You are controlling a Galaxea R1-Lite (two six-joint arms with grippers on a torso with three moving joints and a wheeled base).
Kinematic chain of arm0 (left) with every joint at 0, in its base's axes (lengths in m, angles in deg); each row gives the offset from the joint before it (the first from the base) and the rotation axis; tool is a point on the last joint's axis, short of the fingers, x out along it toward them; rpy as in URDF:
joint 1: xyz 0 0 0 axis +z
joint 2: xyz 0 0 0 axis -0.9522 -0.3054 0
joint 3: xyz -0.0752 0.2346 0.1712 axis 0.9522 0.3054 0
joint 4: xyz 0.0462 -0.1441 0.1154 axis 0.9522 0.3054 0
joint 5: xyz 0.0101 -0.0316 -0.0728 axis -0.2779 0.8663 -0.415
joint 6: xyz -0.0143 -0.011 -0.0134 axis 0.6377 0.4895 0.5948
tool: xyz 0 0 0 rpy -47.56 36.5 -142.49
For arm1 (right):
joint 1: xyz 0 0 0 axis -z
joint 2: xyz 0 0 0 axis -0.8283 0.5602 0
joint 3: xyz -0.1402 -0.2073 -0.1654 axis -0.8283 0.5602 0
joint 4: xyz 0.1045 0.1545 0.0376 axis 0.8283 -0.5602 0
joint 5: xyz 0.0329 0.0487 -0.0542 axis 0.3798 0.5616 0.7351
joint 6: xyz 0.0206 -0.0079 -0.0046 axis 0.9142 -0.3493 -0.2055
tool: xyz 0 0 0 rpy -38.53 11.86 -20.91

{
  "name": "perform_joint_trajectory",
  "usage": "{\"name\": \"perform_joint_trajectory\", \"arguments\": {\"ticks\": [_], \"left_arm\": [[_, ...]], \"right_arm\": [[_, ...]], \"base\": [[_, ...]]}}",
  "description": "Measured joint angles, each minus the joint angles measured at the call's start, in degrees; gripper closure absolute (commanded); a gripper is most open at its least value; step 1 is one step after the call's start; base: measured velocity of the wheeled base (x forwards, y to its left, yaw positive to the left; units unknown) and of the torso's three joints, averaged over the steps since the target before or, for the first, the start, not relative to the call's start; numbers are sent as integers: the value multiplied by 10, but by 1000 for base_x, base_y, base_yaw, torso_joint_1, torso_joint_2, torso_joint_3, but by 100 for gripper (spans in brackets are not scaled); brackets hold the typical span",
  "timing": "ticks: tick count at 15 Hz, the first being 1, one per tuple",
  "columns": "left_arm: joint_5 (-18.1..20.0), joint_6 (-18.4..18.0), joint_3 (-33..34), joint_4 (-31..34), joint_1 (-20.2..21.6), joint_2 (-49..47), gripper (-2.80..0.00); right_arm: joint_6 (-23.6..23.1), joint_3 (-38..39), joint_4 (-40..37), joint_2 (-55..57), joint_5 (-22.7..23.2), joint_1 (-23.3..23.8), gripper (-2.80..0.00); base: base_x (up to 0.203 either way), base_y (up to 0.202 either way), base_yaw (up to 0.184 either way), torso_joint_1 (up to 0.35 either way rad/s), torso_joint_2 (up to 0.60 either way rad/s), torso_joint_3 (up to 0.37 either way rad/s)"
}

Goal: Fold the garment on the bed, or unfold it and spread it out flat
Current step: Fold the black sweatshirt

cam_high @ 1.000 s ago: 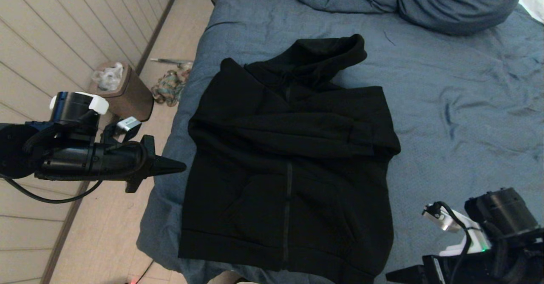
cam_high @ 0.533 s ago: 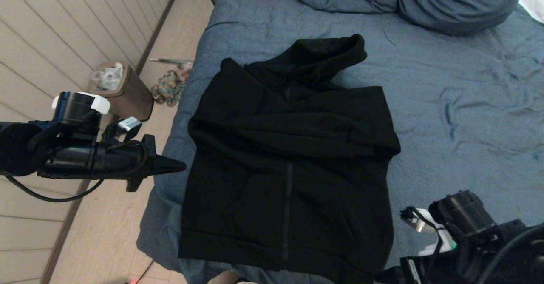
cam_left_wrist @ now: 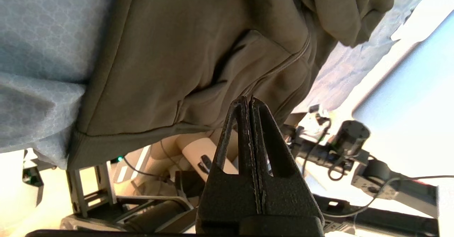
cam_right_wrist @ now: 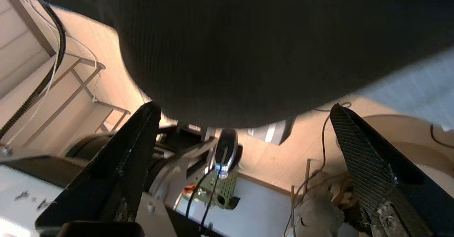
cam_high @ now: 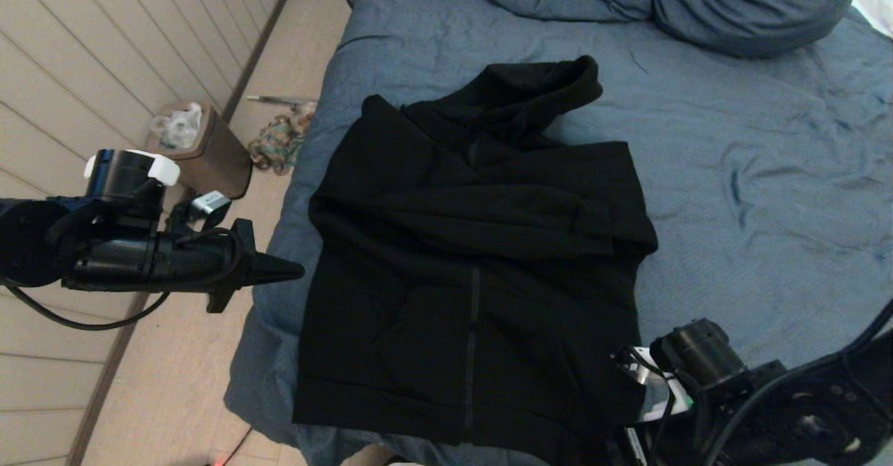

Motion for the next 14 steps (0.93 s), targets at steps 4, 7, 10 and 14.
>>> {"name": "perform_joint_trajectory", "arguments": {"ticks": [4, 7, 10, 14], "left_arm": [[0, 0, -1, -2, 2, -1, 0], [0, 0, -1, -1, 2, -1, 0], [0, 0, 0, -2, 2, -1, 0], [0, 0, 0, -2, 2, -2, 0]], "right_arm": [[1, -1, 33, 30, 0, -12, -280], [2, 1, 56, 41, 0, -25, 0], [11, 0, 73, 54, -1, -26, 0], [19, 10, 140, 62, -24, -38, 0]], "base": [[0, 0, 0, 0, 0, 0], [0, 0, 0, 0, 0, 0], [0, 0, 0, 0, 0, 0], [0, 0, 0, 0, 0, 0]]}}
